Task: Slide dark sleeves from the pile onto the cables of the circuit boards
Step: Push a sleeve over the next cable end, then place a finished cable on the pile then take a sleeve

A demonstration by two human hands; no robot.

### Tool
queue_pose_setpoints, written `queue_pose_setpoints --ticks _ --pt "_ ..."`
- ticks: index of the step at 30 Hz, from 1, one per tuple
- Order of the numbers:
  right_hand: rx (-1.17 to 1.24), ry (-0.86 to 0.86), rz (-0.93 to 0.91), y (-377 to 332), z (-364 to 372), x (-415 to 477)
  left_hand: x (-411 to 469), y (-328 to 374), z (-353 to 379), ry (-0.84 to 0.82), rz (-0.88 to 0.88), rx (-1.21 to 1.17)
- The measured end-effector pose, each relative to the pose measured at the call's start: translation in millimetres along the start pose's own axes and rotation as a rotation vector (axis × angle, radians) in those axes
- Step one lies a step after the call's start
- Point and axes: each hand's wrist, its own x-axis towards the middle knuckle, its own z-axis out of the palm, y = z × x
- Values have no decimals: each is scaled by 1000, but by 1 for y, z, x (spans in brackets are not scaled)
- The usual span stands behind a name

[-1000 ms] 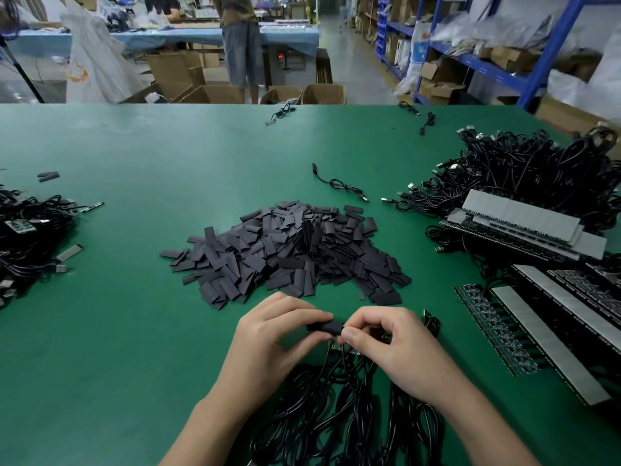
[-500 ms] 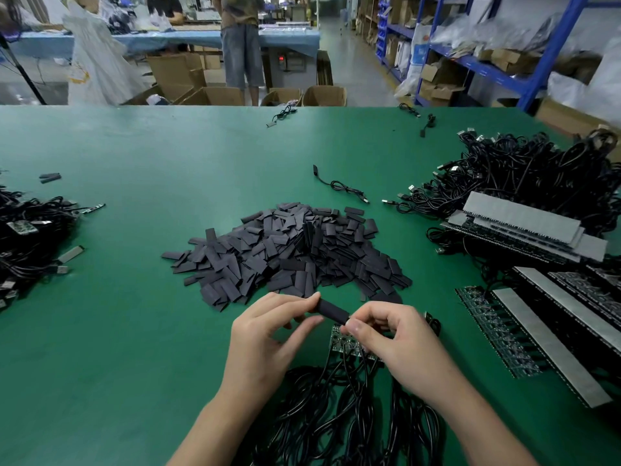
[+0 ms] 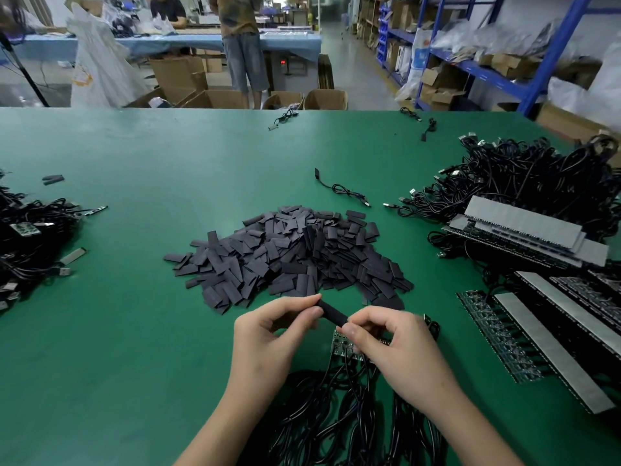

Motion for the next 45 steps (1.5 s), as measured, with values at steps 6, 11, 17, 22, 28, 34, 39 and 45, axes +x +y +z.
queue_pose_setpoints --ticks 6,11,17,22,28,34,39,45 --pt "-278 -4 -86 11 -19 5 9 1 -10 92 -111 -244" --pt "-453 -66 -132 21 -20 9 12 -3 -18 149 -156 -305" --pt "-382 64 -163 22 -16 9 12 -4 -16 180 -150 -321" --pt "-239 183 -187 14 -19 8 10 -5 -18 84 -135 -264" --pt "-121 412 -167 -9 -37 42 6 -8 -14 -133 -97 -52" --pt "-360 463 -18 -23 -53 143 3 -9 -9 -329 127 448" --pt "-544 419 102 -14 -53 234 4 -15 -7 -508 138 722" --pt "-671 402 145 4 -39 312 8 -21 -3 -504 224 808"
